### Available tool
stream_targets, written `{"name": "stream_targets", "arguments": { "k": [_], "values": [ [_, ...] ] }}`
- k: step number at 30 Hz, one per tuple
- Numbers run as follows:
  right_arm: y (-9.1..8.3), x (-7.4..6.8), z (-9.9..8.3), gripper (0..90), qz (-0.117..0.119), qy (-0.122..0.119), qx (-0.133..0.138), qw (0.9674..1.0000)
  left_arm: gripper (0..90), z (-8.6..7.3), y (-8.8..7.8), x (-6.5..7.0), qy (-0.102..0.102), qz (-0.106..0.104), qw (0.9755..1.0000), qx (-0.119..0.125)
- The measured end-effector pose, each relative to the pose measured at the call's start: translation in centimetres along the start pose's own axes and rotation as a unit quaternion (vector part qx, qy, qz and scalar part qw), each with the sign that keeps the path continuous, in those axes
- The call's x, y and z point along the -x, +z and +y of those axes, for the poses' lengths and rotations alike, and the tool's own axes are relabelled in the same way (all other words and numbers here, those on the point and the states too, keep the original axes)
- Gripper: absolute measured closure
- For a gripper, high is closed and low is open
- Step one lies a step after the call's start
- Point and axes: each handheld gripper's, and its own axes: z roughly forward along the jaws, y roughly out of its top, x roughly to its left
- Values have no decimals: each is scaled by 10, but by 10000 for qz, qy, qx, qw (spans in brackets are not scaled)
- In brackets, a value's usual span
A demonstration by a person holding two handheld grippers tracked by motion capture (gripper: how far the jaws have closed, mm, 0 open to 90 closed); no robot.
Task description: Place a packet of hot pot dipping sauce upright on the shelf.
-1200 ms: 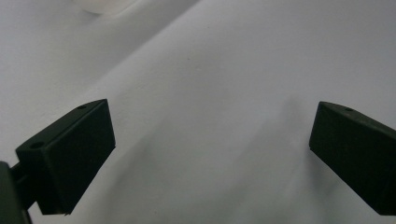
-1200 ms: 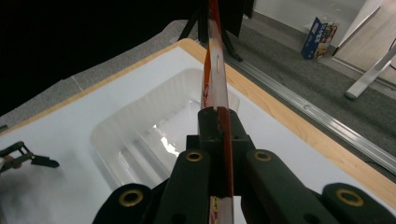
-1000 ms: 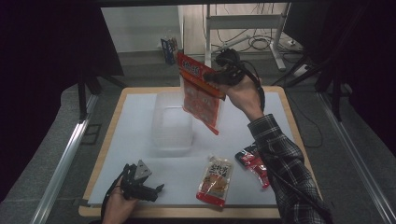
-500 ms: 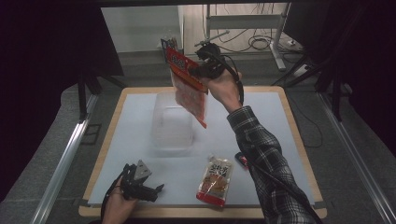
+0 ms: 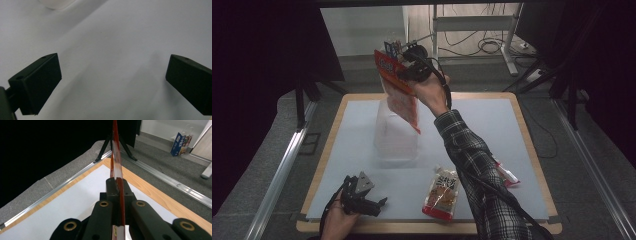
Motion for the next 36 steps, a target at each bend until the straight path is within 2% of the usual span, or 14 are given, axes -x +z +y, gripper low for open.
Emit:
{"name": "stream_targets", "arguments": {
  "k": [5,11,17,18,20,21,23,27,36],
  "values": [
    [8,-3,4,890,2,-7,17,10000,3,-1,-1,0,2,16,10000,-10],
    [21,-2,-3,889,17,46,-67,10000,3,-1,-2,0,-11,41,10000,-5],
    [30,7,-15,889,-54,128,-165,9998,3,-1,-1,0,0,44,10000,-15],
    [32,14,-21,889,-86,183,-185,9996,3,-2,-1,0,2,48,10000,-14],
    [32,16,-23,888,-109,211,-209,9995,3,-1,-1,1,2,49,10000,-18],
    [32,22,-28,888,-179,269,-197,9993,3,-1,-1,1,9,51,10000,-25],
    [31,28,-32,888,-177,298,-199,9992,3,-1,-1,1,11,50,10000,-29],
    [29,32,-36,887,-213,254,-199,9993,3,-1,0,1,7,48,10000,-42],
    [29,28,-39,887,-343,163,-301,9988,3,-1,0,2,31,50,10000,-63]
  ]
}}
